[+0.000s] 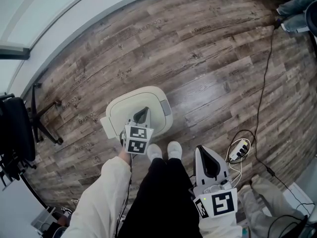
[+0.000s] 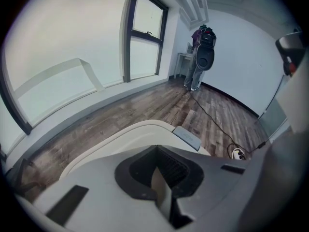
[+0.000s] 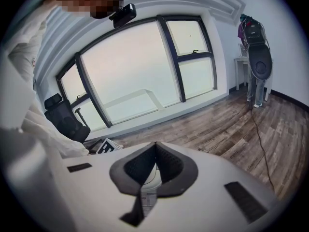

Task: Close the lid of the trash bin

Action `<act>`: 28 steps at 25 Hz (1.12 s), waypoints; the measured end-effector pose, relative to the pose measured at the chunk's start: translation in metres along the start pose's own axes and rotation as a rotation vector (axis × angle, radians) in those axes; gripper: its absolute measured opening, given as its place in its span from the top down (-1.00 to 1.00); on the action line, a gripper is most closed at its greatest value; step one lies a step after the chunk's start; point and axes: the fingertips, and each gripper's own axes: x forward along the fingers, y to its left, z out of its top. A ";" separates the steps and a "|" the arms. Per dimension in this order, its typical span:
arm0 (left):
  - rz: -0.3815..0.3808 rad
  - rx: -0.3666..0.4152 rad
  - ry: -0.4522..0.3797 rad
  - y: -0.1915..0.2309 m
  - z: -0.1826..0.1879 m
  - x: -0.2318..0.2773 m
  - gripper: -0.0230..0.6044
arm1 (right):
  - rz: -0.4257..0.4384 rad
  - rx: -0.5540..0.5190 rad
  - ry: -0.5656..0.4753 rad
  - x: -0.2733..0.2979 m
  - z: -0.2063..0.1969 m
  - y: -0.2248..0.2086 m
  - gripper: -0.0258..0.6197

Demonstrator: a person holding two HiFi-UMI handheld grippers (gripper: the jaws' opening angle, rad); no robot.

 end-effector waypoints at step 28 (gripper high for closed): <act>-0.013 -0.091 -0.113 0.005 0.020 -0.044 0.91 | 0.029 -0.037 -0.002 -0.013 0.007 0.026 0.85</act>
